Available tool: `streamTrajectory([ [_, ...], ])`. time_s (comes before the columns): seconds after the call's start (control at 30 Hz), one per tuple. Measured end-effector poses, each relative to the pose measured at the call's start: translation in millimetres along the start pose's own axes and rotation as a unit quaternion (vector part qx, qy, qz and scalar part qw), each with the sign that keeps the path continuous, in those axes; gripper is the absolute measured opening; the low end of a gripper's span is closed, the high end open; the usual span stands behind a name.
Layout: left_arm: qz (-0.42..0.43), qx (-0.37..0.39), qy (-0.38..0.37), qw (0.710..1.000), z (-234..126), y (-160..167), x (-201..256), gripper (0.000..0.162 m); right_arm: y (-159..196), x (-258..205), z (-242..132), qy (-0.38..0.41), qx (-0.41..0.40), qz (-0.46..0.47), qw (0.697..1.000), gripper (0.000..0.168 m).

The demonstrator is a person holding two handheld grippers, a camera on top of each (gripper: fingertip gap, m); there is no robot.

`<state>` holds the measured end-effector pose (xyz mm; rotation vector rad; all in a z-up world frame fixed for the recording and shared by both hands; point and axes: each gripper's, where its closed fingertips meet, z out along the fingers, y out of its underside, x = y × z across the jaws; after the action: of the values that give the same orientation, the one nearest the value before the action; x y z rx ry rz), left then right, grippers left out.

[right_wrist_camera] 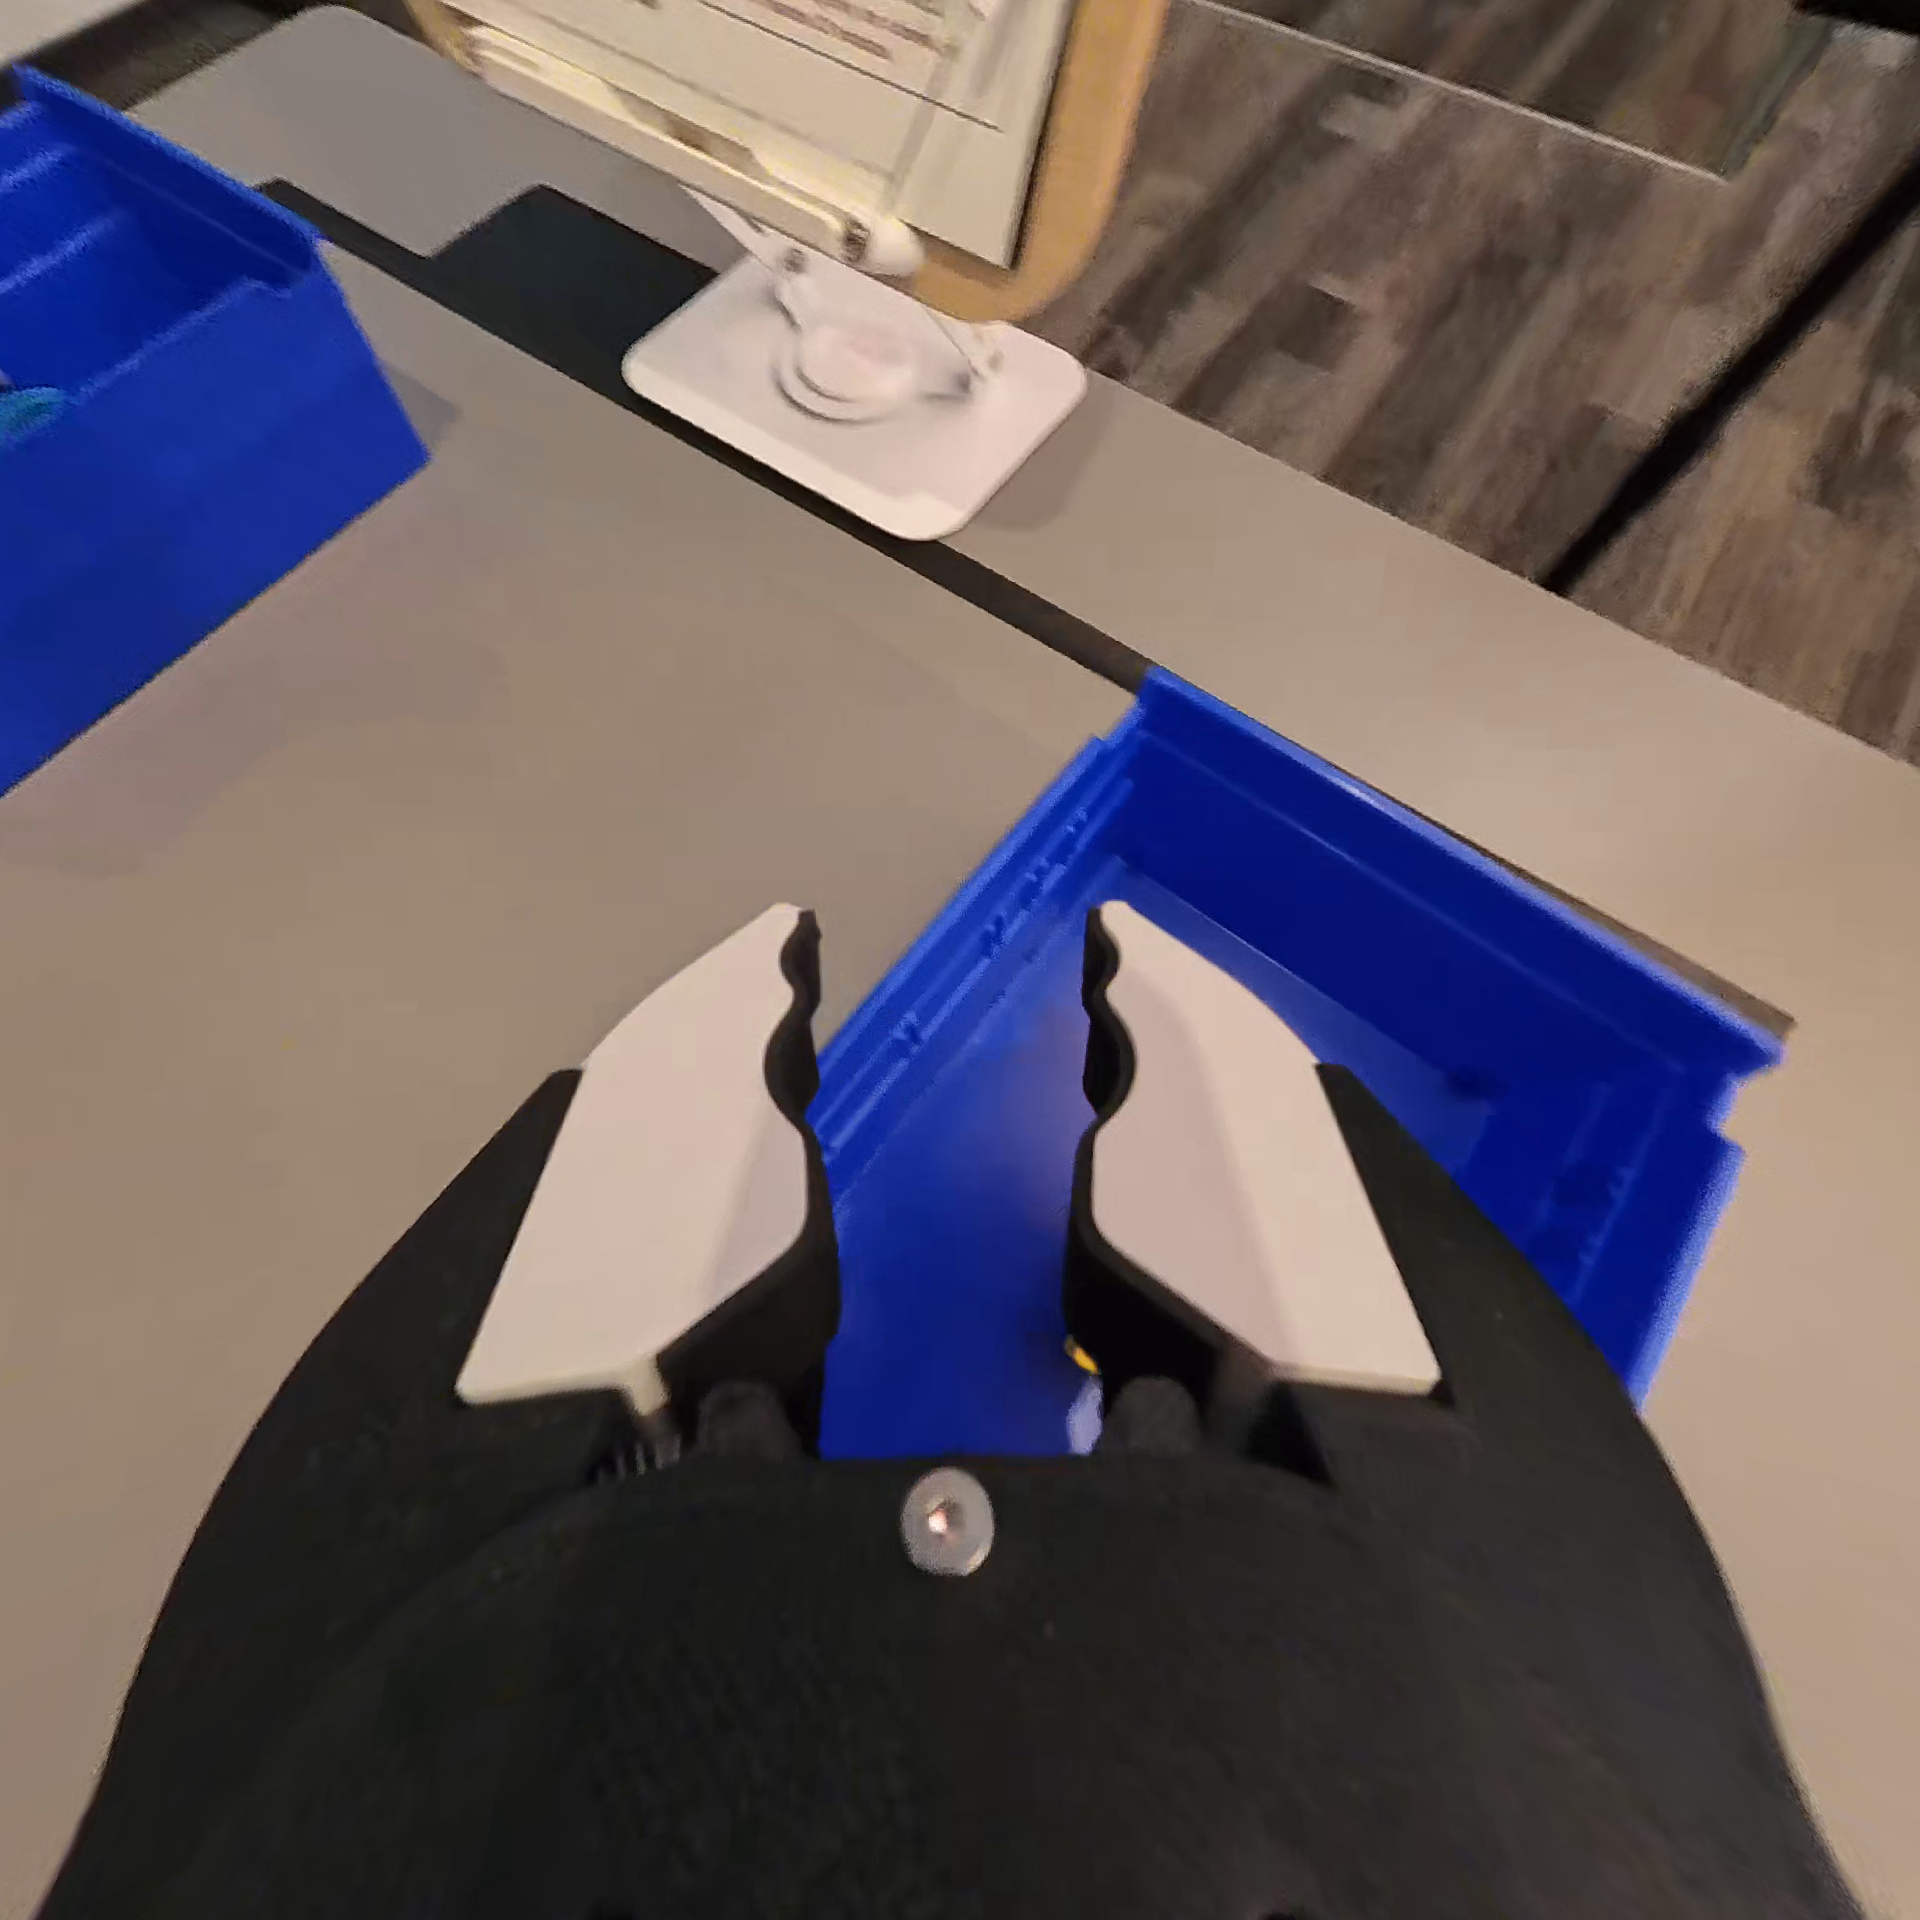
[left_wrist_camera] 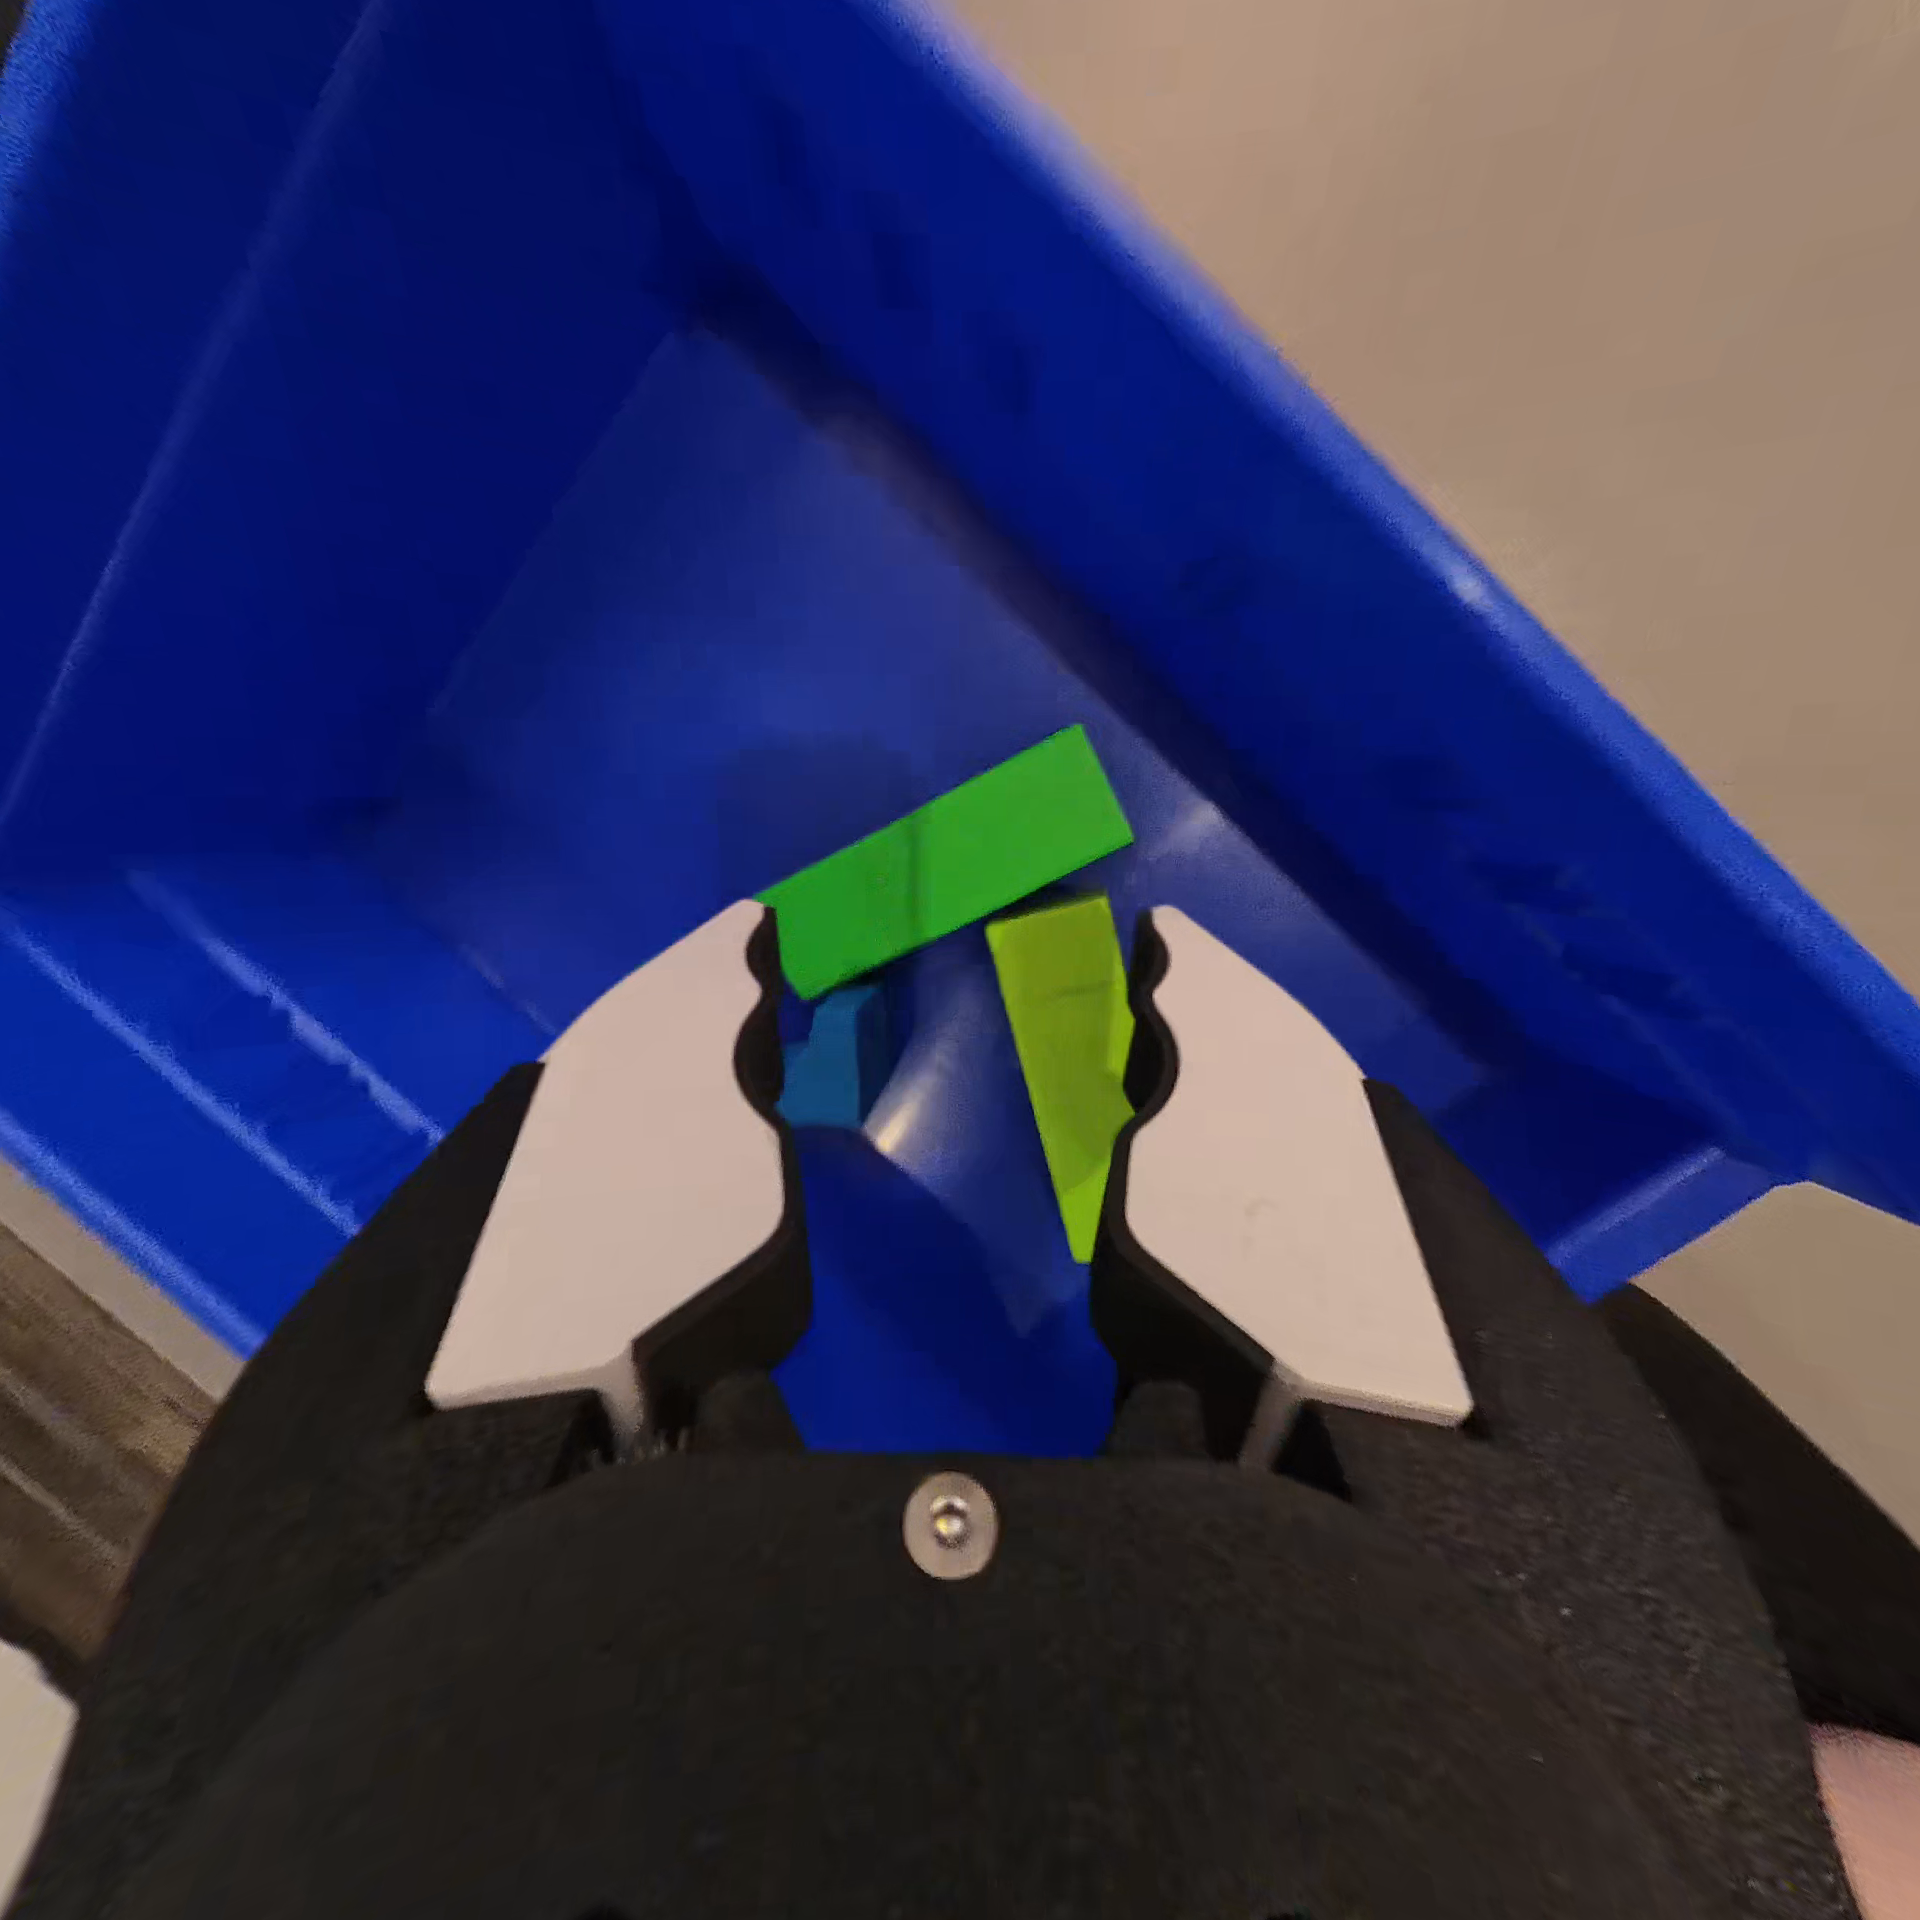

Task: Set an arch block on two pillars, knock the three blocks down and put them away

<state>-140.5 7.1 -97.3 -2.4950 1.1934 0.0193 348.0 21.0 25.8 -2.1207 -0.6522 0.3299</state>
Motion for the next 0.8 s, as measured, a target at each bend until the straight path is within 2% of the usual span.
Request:
streamTrajectory([
  [0.17,0.093,0.01,-0.019,0.995,22.3,-6.1,1.7,0.07,-8.8,-14.8,17.3,-0.059,-0.015,-0.04,0.997,0.05],
  [0.2,0.107,0.017,-0.027,0.994,24.9,-6.1,-1.7,0.063,-7.3,-14.1,21.6,-0.062,-0.024,-0.044,0.997,0.05],
  [0.27,0.092,0.003,-0.048,0.995,29.0,3.1,-15.8,0.055,-4.8,-13.9,29.0,-0.066,-0.027,-0.048,0.996,0.05],
  [0.33,0.068,-0.014,-0.031,0.997,30.7,14.8,-19.0,0.061,-3.9,-18.9,33.9,-0.084,-0.015,-0.055,0.995,0.05],
  [0.4,0.065,-0.009,-0.017,0.998,29.3,17.1,-17.3,0.057,0.0,-21.4,36.3,-0.103,-0.022,-0.045,0.993,0.05],
  [0.47,0.098,-0.024,-0.026,0.995,29.1,18.0,-20.3,0.058,0.8,-24.7,37.0,-0.125,-0.017,-0.028,0.992,0.049],
  [0.6,0.175,-0.101,-0.022,0.979,25.8,30.4,-27.3,0.062,-1.1,-26.5,36.1,-0.154,-0.003,-0.008,0.988,0.049],
  [0.7,0.237,-0.099,-0.005,0.966,28.4,25.1,-25.1,0.057,-1.2,-23.3,37.2,-0.159,0.002,0.013,0.987,0.049],
  [0.8,0.279,-0.109,-0.02,0.954,32.9,20.9,-32.7,0.06,4.7,-22.7,38.1,-0.166,-0.005,0.024,0.986,0.049],
])
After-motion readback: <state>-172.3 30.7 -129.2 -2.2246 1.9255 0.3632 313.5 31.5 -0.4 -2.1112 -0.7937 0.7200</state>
